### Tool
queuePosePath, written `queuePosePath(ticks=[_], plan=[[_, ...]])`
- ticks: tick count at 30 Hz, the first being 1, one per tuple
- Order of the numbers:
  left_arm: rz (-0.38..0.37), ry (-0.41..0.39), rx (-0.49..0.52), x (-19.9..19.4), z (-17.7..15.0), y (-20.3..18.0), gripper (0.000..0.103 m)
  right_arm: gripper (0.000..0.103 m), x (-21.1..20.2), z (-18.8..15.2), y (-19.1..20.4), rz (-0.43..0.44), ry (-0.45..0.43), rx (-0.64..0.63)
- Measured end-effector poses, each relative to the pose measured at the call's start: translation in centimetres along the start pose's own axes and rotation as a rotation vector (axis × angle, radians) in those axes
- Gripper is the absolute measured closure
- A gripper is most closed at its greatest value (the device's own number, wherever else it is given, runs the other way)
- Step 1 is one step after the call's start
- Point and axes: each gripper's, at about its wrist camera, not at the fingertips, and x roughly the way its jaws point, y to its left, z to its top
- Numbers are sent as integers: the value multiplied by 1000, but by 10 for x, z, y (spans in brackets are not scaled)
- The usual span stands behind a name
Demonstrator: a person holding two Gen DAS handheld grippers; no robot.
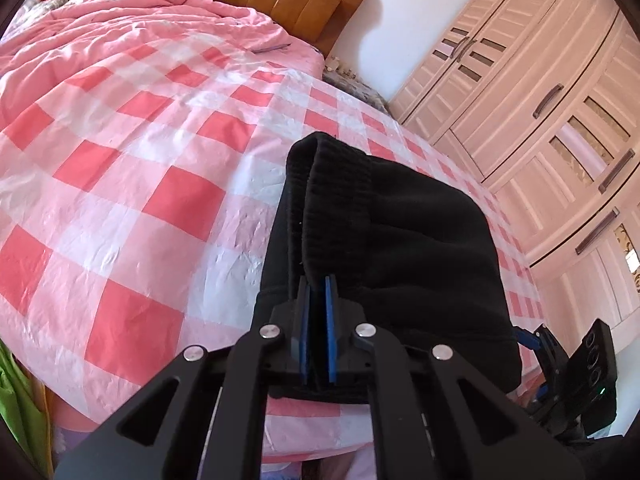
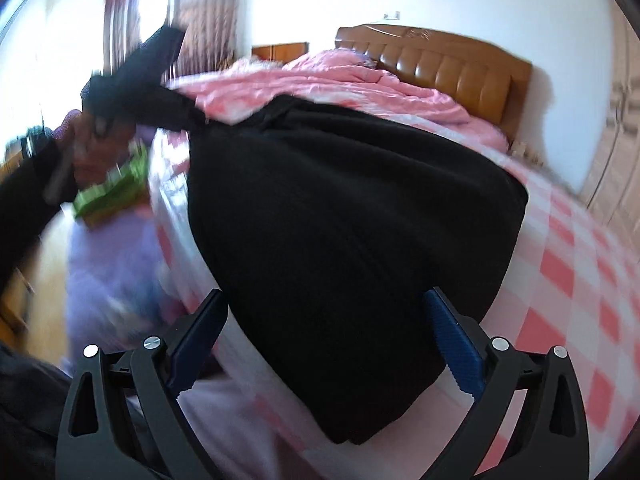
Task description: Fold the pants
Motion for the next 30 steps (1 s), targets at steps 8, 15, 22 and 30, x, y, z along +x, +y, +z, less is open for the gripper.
queuePosePath(ticks=[8, 15, 22, 30], plan=[[406, -237, 136, -57, 8, -60, 21, 5, -46, 33, -30, 106, -136, 48], [135, -123, 313, -8, 10, -136, 18, 5, -11, 75, -123, 275, -183, 368], [230, -67, 254, 41, -13, -83, 25, 5, 95, 135, -121, 419, 98, 380], [169, -66, 245, 43, -9, -69, 24, 4, 174, 142, -131, 270, 233, 392]])
